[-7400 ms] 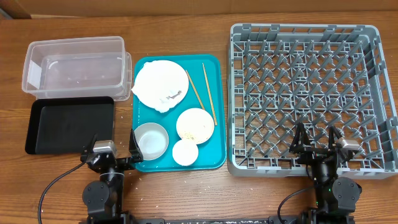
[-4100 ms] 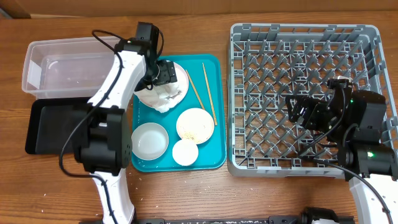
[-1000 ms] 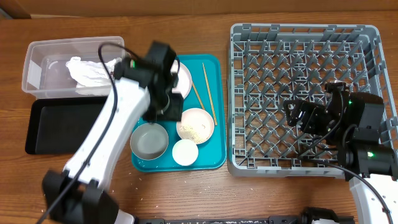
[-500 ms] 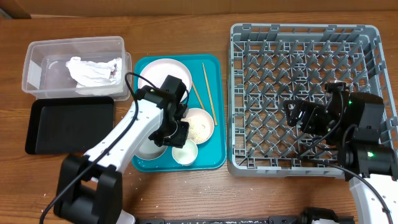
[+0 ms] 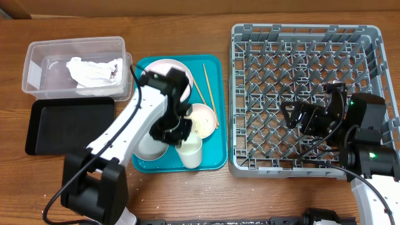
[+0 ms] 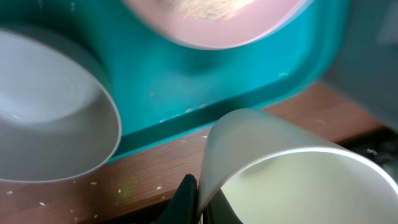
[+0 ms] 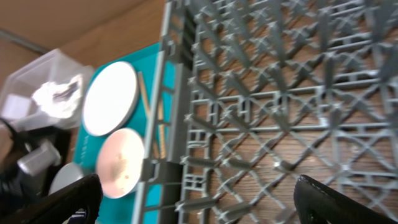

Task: Sort waste into correct bins and load items into the dishwasher
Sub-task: 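Grasp the white cup on the teal tray with the left gripper, then hand the white cup from the left gripper to the right gripper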

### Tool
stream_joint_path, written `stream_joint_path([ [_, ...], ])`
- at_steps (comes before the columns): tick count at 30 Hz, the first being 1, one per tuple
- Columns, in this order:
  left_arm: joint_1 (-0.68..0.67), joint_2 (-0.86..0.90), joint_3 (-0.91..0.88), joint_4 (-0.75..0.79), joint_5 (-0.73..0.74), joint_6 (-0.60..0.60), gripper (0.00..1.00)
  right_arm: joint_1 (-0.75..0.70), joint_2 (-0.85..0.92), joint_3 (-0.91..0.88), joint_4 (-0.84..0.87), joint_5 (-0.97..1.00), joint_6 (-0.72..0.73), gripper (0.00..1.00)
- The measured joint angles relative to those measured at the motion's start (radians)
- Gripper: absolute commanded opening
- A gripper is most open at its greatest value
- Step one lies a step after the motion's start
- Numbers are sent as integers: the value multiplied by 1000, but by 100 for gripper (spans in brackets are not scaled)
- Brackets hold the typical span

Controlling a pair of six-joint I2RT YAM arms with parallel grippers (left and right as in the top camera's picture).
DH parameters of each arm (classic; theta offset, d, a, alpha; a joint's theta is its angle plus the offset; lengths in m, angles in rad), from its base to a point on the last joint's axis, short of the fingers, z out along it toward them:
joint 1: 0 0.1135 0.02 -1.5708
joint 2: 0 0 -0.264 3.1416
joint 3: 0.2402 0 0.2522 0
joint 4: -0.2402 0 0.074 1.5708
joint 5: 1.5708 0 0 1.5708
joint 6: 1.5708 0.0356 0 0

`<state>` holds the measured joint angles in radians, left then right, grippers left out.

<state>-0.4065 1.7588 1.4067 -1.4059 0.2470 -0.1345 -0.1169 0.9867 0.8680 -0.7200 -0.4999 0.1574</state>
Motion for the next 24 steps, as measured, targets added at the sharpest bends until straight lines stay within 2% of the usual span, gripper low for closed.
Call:
stream_joint_path([
  [3, 1, 0, 121, -41, 74, 43, 4, 0, 0, 0, 14, -92, 4, 100],
  [6, 17, 0, 200, -14, 201, 86, 4, 0, 11, 0, 79, -229, 16, 99],
  [9, 65, 0, 229, 97, 384, 112, 4, 0, 51, 0, 187, -402, 24, 95],
  [14, 163, 0, 232, 268, 730, 127, 4, 27, 140, 3, 365, -622, 43, 95],
  [19, 190, 1, 233, 333, 958, 131, 4, 111, 224, 4, 607, -719, 106, 92],
  [21, 190, 2, 233, 330, 1011, 131, 4, 163, 256, 5, 759, -735, 153, 92],
  [24, 190, 2, 233, 330, 1056, 130, 4, 208, 288, 8, 901, -743, 214, 92],
])
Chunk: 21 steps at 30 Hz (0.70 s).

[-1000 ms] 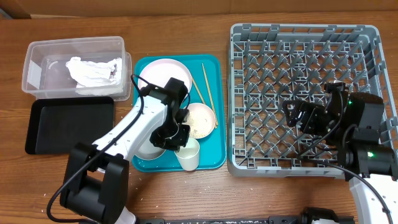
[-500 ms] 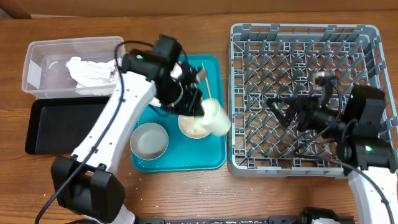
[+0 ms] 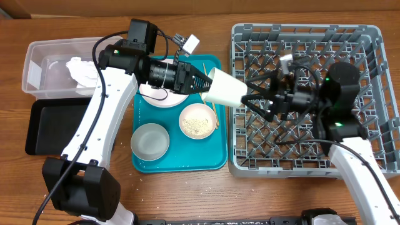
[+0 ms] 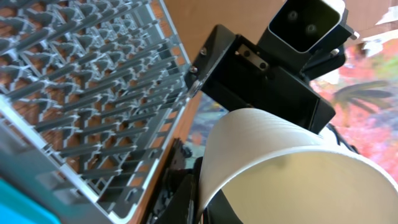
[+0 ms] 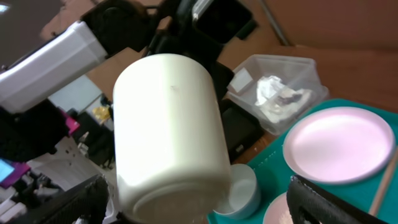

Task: Sort waste into correct bins and load items into the dishwasher
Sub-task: 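Hand the white cup from the left gripper to the right gripper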

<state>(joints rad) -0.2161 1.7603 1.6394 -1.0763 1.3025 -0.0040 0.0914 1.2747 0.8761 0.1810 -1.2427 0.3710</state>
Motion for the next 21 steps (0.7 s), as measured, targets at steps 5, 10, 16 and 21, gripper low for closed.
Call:
stream_joint_path([
  [5, 0, 2, 0, 0, 22, 0, 4, 17, 56, 1, 179, -15, 119, 84],
  [10, 0, 6, 0, 0, 23, 0, 4, 45, 75, 1, 257, -21, 180, 77],
  [16, 0, 6, 0, 1, 37, 0, 4, 84, 75, 1, 274, -16, 199, 73],
  [21, 0, 6, 0, 1, 45, 0, 4, 99, 76, 1, 294, -10, 206, 64],
])
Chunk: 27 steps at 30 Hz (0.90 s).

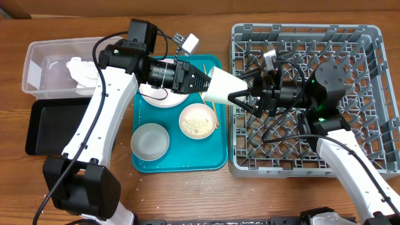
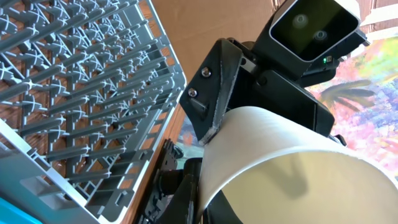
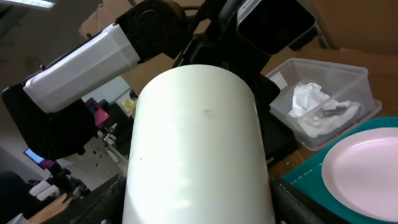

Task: Sort waste into correct bins and load items into the dishwasher
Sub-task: 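Hand the white cup from the left gripper to the right gripper, then lower the white cup into the rack's front-left corner with the right gripper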

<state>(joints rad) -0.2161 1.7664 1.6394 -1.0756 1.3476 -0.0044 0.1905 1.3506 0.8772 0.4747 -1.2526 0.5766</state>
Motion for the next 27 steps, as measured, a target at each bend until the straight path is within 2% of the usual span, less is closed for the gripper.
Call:
stream_joint_path([
  [3, 2, 0, 0, 4, 7, 1, 6, 0, 1, 0, 20, 3, 10, 55],
  [4, 2, 0, 1, 4, 10, 1, 10, 0, 1, 0, 27, 3, 13, 52],
  [5, 2, 0, 2, 4, 12, 1, 15, 0, 2, 0, 31, 4, 15, 51],
  [6, 2, 0, 2, 3, 13, -1, 30, 2, 2, 0, 34, 5, 14, 49],
  [9, -3, 0, 2, 2, 9, -5, 47, 14, 2, 0, 39, 9, 13, 49],
  [14, -5, 0, 3, 3, -22, -11, 62, 2, 2, 0, 37, 11, 10, 49],
  [21, 58, 0, 3, 30, -125, -15, 68, -178, 2, 0, -114, 14, 7, 48],
  [24, 124, 0, 3, 75, -215, -15, 69, -240, 2, 0, -190, 23, 5, 48],
  [27, 170, 0, 3, 125, -344, -29, 70, -238, -5, 0, -279, 39, 5, 48],
])
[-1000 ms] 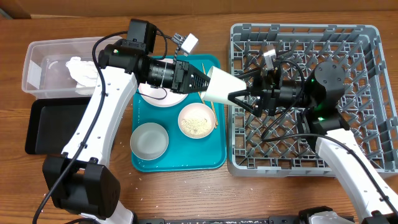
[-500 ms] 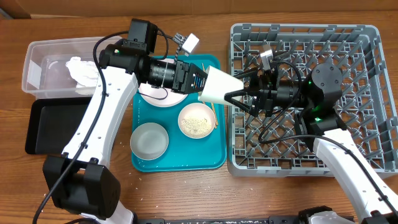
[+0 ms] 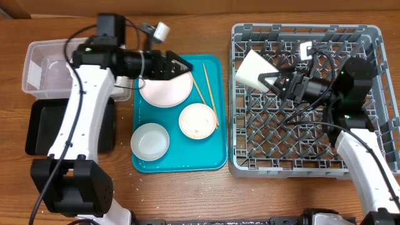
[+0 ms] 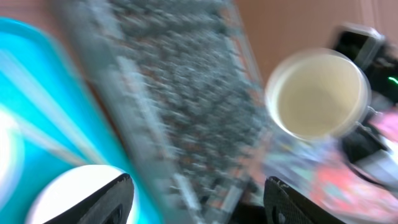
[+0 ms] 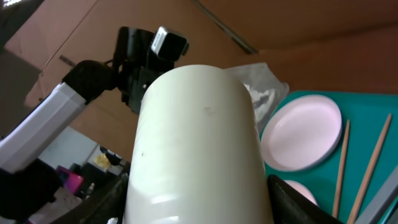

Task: Sort waste into correct bins and load items into the dishwasher
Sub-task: 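Lower the white cup into the rack's front-left corner with the right gripper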

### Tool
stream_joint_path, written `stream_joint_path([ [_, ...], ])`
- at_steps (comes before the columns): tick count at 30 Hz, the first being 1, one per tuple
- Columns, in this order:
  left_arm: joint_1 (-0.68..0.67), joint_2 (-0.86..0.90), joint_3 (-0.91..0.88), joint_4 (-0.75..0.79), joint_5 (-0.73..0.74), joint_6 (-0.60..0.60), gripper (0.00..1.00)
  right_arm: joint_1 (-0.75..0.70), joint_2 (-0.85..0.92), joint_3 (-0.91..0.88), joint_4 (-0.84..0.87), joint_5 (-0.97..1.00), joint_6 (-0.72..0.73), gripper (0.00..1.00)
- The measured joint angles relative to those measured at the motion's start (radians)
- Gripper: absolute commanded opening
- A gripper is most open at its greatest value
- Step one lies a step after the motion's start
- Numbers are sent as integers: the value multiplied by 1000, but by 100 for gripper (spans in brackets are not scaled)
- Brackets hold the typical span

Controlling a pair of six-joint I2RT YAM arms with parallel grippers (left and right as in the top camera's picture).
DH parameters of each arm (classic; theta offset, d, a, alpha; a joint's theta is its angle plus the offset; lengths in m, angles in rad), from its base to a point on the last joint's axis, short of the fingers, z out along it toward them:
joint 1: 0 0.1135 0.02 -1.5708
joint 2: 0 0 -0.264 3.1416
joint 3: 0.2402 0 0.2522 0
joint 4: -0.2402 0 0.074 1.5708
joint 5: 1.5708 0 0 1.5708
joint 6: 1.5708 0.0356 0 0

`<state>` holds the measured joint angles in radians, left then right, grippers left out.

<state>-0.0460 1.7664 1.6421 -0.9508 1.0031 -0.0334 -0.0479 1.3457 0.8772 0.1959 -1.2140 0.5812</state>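
A white cup [image 3: 252,69] lies tilted in the air over the left part of the grey dish rack [image 3: 300,28]. My right gripper [image 3: 270,81] is shut on it. The cup [image 5: 199,143] fills the right wrist view, with a finger [image 5: 102,202] on each side. My left gripper [image 3: 181,67] stands open and empty above the teal tray [image 3: 187,159], next to the pink plate [image 3: 164,89]. The left wrist view is blurred. It shows that gripper's [image 4: 196,205] fingers spread wide and the cup's mouth [image 4: 317,93] far off.
The tray also carries a bowl with crumbs [image 3: 197,120], an empty bowl [image 3: 150,140] and two chopsticks [image 3: 208,94]. At the far left stand a clear bin with crumpled tissue [image 3: 62,65] and a black tray [image 3: 69,125].
My left gripper has let go of the cup, opened and moved back left over the tray. My right gripper has carried the cup to the right, over the rack.
My left gripper was shut on the cup's rim at the tray's front, with the right one open over the rack. Then the left held the cup sideways between tray and rack, with the right fingers around its base. Now only the right gripper holds it.
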Motion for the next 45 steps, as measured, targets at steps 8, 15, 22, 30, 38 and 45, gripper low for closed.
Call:
stream_joint_path([
  [8, 13, 0, 1, 90, -419, -48, 73, 128, -180, 21, -674, 354, -93, 48],
  [15, 13, 0, 1, 119, -668, -72, 74, 345, -237, 198, -1180, 804, -128, 48],
  [22, 13, 0, 1, 121, -748, -72, 74, 489, -209, 301, -1446, 1060, -66, 48],
  [30, 13, 0, 1, 110, -768, -72, 75, 525, 7, 301, -1497, 1121, -41, 49],
  [38, 13, 0, 1, 93, -785, -72, 77, 529, 170, 301, -1490, 1126, -36, 84],
  [45, 13, 0, 3, 56, -790, -72, 71, 518, 174, 366, -1500, 1129, -50, 90],
])
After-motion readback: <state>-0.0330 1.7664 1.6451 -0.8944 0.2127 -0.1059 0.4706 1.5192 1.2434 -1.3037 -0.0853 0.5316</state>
